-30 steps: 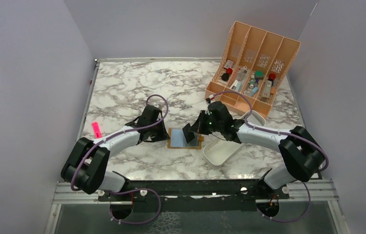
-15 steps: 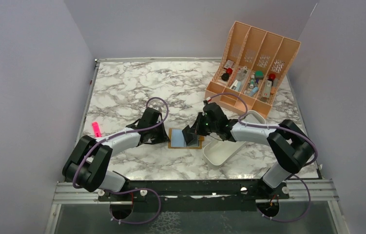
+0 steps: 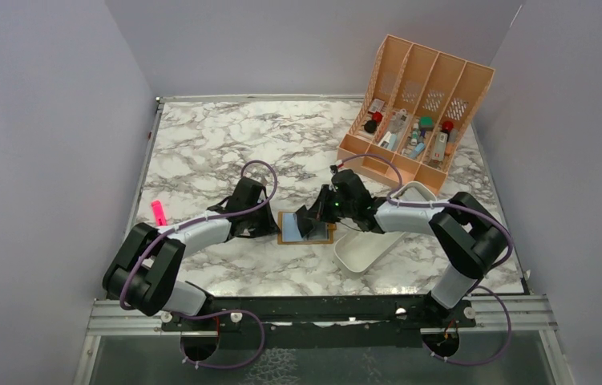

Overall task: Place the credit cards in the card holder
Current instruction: Insert the credit card into the card holder.

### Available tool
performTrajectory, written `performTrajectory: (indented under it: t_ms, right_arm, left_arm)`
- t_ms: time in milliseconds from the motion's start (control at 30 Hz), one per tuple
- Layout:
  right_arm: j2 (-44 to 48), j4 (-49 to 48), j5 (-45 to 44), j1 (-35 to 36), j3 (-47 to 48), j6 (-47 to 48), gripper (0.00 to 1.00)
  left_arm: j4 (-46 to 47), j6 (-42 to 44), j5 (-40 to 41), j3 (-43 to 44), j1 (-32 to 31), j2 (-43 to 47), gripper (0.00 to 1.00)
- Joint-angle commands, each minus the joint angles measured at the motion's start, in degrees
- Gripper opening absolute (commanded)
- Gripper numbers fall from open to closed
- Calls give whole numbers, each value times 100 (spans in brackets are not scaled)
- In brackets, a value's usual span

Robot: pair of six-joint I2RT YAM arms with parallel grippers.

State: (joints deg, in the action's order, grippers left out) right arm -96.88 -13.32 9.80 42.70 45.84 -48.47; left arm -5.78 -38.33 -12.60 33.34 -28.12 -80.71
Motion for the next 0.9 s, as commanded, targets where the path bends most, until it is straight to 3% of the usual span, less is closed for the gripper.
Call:
performTrajectory:
  t_ms: [0,167,367,567,867]
  right_arm:
    - [-82,-272,113,37,-22,-32,1]
    - [205,92,-155,37,34,92,1]
    - [890,300,-228,37,-58,103,1]
    - [1532,-849,356,37,-623,-400,1]
    - [2536,-2648,330,32,-1677,-1359,1]
  left_arm:
    - [50,47,-126,-82,17,84,0]
    - [-81,-35,-143,-24,10,346,4]
    - [-123,-335,-629,128,14,986,29]
    - [578,-1065,-1512,118,19,1774,47]
    - [881,-1543,-1525,62,20,2711,61]
